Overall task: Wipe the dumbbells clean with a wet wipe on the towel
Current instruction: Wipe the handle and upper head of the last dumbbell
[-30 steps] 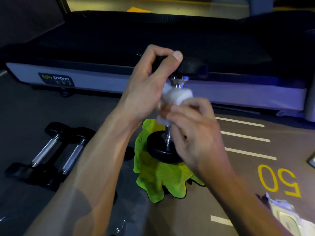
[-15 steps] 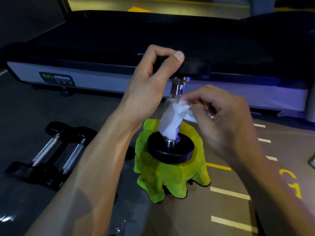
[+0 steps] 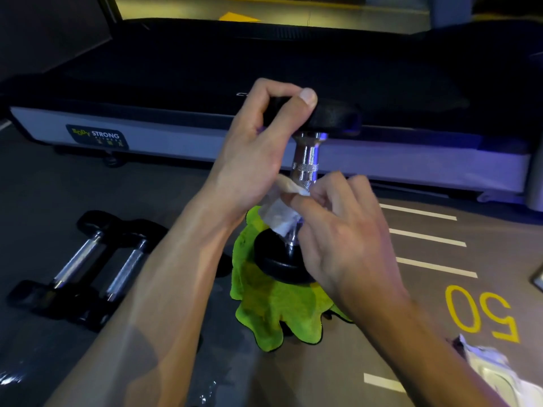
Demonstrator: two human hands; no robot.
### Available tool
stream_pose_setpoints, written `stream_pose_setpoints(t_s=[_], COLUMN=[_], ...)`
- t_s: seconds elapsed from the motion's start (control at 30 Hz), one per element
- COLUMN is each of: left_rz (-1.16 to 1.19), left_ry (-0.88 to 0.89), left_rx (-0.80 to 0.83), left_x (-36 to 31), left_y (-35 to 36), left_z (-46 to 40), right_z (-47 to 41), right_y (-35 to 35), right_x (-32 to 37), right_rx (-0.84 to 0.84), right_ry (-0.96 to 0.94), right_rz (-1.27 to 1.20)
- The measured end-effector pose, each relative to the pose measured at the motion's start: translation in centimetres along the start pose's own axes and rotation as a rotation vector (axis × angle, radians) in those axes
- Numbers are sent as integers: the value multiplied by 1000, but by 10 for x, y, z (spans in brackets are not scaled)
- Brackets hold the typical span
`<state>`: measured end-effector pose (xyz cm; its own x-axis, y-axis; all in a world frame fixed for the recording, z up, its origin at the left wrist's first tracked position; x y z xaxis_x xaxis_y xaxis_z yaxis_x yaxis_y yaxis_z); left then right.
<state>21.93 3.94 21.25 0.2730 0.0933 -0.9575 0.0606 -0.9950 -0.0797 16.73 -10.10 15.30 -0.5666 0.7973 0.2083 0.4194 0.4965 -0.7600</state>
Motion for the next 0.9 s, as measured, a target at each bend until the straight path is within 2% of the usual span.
stream_pose_setpoints(t_s=[0.1,0.17,0.27,0.43,0.6,0.77,0.9], left_rz=[-9,-10,-6,38,12,66,17], left_ry=[4,1,-5,8,-4,-43,1], left_rx=[6,11,14,19,2,17,-7], left_x=[0,0,0,-4,-2,-3,2], left_y=[0,0,0,5,3,3,0], left_z=[-1,-1,-1,1,0,2,-1], right_z=[5,3,-10,-30,2,-23,-5], right_y=[1,3,4,0,8,7,21], right_x=[11,13,8,-10,-3,-10,-8], right_rx=[99,97,20,-226,-128,-274,-254], right_ry=[100,159,150,163,86,126,117], right_rz=[-62,-53,-64,-205,-251,-254,-289])
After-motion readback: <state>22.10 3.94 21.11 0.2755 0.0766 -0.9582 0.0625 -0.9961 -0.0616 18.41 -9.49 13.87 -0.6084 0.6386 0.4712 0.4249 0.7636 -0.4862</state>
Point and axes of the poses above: each hand's wrist, its own z-axis away from the middle knuckle, its own y-axis out of the palm, x = y × z, the point moved 1 cm from there along -z, towards the middle knuckle
